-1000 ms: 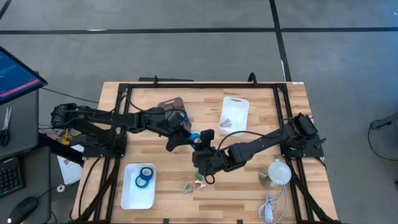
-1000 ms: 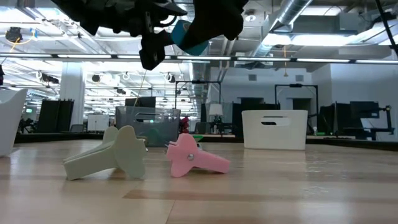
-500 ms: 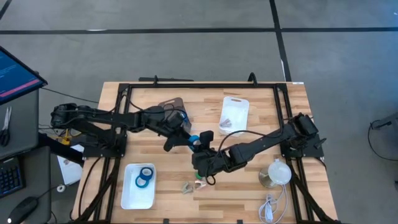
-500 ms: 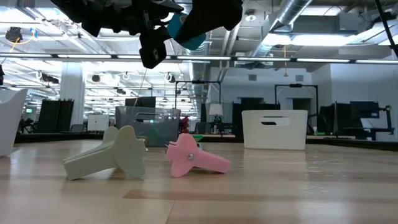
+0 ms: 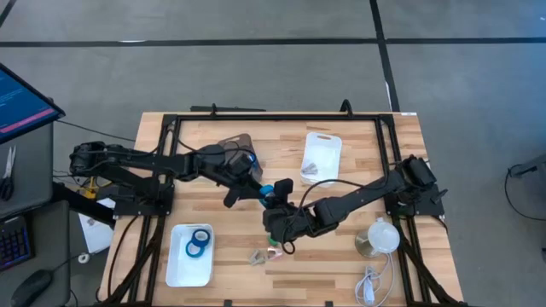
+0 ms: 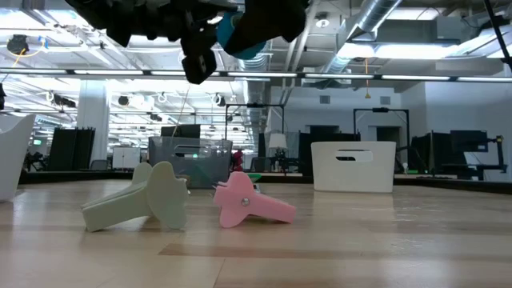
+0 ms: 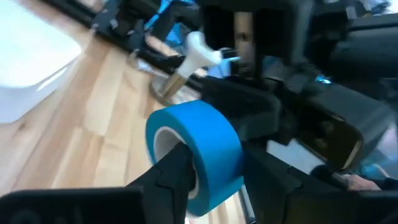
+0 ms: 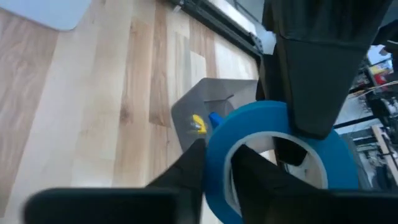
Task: Pick and place Stapler, Stapler remover, tape
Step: Put the light blue tape into the bottom white bin
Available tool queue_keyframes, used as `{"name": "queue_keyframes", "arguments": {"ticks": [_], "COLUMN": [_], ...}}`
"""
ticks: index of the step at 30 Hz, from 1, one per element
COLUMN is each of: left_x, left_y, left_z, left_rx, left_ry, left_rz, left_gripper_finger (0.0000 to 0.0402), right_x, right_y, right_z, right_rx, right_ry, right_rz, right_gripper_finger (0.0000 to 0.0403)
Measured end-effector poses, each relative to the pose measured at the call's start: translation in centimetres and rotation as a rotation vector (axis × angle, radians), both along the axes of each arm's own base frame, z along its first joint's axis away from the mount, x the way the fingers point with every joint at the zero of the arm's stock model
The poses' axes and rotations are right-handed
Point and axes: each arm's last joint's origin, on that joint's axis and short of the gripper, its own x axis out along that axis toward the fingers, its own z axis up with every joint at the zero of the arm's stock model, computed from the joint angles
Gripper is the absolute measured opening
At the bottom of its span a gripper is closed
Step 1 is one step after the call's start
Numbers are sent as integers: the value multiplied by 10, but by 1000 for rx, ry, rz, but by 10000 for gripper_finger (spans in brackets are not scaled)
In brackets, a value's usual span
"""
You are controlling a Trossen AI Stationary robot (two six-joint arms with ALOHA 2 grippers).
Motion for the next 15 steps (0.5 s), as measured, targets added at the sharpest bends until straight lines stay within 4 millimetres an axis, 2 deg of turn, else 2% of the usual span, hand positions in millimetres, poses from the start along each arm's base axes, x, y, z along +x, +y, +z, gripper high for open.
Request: {"name": "queue_keyframes", "arguments": {"ticks": [5, 8, 11, 15], "left_x": [0, 1, 1, 1], "left_y": [3, 3, 3, 3], "left_z": [5, 6, 9, 9], "left_rx": [0, 0, 4, 7], "left_ry": [-33, -44, -62, -69], "left_rz": [-8, -6, -7, -3], "left_gripper_finger": [106, 88, 65, 37], "right_x": [-2, -7, -10, -16], "right_y": [7, 13, 16, 19], "right_z": [1, 4, 8, 16], "right_rx": [-42, -60, -59, -34], "right_ry": [16, 11, -2, -20], "right_rz": [33, 36, 43, 42], "right_gripper_finger": [162, 202, 220, 218]}}
